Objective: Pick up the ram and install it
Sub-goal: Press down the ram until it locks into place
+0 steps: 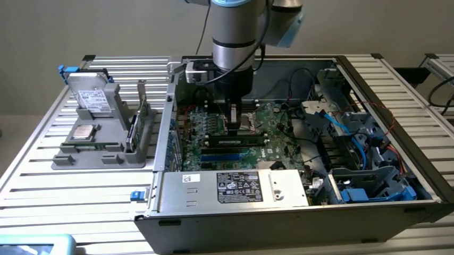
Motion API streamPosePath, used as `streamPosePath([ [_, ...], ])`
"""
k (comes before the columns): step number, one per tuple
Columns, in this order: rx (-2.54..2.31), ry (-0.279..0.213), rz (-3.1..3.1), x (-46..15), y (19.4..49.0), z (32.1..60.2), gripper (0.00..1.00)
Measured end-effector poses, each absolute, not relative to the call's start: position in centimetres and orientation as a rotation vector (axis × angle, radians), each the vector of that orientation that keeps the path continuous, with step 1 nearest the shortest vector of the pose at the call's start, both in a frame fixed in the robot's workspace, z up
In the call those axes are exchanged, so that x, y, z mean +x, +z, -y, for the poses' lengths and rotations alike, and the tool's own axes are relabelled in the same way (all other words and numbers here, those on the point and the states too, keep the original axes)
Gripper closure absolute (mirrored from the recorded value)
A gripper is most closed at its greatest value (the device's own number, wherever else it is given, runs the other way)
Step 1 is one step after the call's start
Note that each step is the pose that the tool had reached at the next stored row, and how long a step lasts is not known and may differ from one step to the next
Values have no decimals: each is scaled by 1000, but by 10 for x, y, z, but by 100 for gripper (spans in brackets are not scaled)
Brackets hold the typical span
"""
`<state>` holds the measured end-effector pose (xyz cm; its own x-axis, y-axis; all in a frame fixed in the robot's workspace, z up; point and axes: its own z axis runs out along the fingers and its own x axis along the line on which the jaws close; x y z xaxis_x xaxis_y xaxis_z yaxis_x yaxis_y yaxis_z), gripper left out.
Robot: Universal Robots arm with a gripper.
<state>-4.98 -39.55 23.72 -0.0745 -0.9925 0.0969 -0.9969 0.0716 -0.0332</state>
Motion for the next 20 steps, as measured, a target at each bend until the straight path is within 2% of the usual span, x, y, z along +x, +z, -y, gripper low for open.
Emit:
streamPosePath([
  [20, 2100, 132, 2259, -56, 228, 396, 89],
])
